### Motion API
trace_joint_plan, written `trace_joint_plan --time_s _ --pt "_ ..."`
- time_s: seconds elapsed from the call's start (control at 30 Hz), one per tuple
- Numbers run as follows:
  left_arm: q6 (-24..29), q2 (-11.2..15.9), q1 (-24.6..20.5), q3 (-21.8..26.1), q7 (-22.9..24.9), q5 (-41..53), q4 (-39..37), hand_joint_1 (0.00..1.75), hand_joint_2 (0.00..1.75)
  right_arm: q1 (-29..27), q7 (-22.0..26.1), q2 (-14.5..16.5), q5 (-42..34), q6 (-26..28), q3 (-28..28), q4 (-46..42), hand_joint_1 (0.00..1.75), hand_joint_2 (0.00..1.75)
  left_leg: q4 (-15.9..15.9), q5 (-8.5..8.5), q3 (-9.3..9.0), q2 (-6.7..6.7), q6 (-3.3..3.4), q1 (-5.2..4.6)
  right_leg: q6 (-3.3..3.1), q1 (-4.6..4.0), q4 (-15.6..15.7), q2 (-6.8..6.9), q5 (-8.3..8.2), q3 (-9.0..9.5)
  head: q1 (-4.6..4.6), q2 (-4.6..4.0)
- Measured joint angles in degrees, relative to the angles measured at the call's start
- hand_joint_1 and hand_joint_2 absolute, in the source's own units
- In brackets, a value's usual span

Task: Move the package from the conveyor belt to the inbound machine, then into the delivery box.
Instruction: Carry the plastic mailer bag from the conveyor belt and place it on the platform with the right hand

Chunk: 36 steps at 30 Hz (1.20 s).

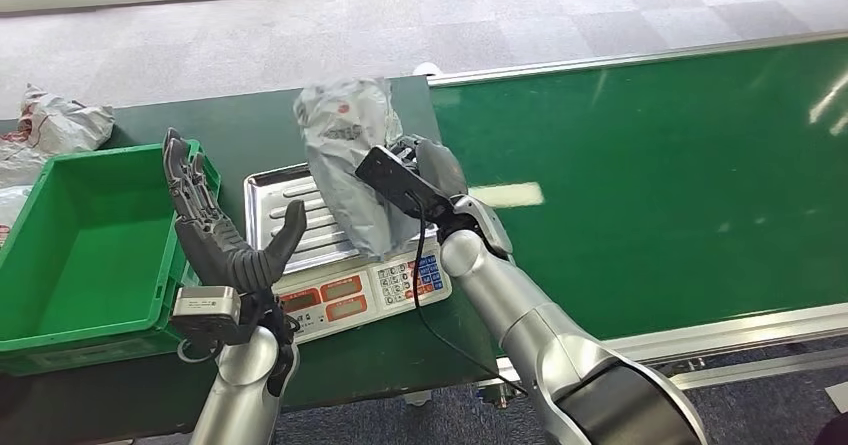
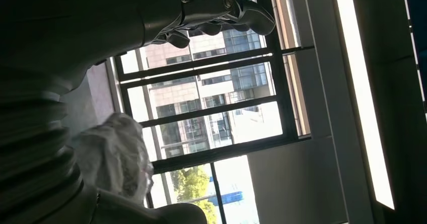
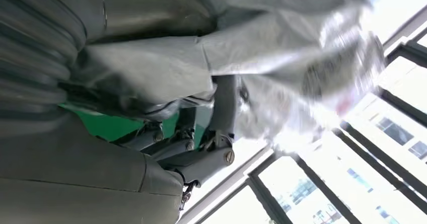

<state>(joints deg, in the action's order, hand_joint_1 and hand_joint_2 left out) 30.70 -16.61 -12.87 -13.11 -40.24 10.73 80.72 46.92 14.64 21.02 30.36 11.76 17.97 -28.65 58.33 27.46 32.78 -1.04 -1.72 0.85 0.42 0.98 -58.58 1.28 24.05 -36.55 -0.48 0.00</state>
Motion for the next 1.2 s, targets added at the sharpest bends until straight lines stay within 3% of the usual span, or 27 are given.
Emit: trace_joint_plan --time_s 0.07,0.2,0.5,1.1,1.2 --pt "0.0 0.0 -0.1 0.0 0.0 0.2 -0.1 0.0 1.75 0.0 0.4 -0.1 0.0 -0.6 -0.1 0.6 0.0 1.75 0.0 0.0 0.0 0.0 0.0 0.0 0.0 0.0 0.0 0.0 0.0 -0.01 0.0 0.0" --pt "-0.3 0.0 -0.2 0.0 0.1 0.7 -0.3 0.0 1.75 0.0 1.3 -0.4 0.2 -2.6 -0.4 1.2 0.0 0.0 0.0 0.0 0.01 -0.01 0.0 0.0 0.0 0.0 0.0 -0.01 0.0 -0.03 0.0 0.0" --pt "-0.9 -0.2 -0.5 0.0 1.1 2.4 -0.5 0.0 1.75 -0.4 2.8 -0.8 2.3 -9.2 -1.1 2.4 0.0 0.0 0.0 0.0 0.01 -0.02 0.0 0.0 0.0 0.0 0.0 -0.03 0.0 -0.02 0.0 0.0" --pt "-0.9 -0.3 -0.5 0.1 1.1 2.5 -0.5 0.0 1.75 -0.7 2.9 -0.9 2.6 -9.6 -1.1 3.1 0.0 0.0 0.0 0.0 0.01 -0.02 0.0 0.0 0.0 0.0 0.0 -0.03 0.0 -0.03 0.0 0.0" --pt "-0.8 -0.3 -0.5 0.1 1.2 2.7 -0.5 0.0 1.75 -0.8 4.2 -0.9 2.9 -7.8 -1.1 3.1 0.0 1.31 0.0 0.0 0.01 -0.02 0.0 0.0 0.0 0.0 0.0 -0.03 0.0 -0.02 0.0 0.0"
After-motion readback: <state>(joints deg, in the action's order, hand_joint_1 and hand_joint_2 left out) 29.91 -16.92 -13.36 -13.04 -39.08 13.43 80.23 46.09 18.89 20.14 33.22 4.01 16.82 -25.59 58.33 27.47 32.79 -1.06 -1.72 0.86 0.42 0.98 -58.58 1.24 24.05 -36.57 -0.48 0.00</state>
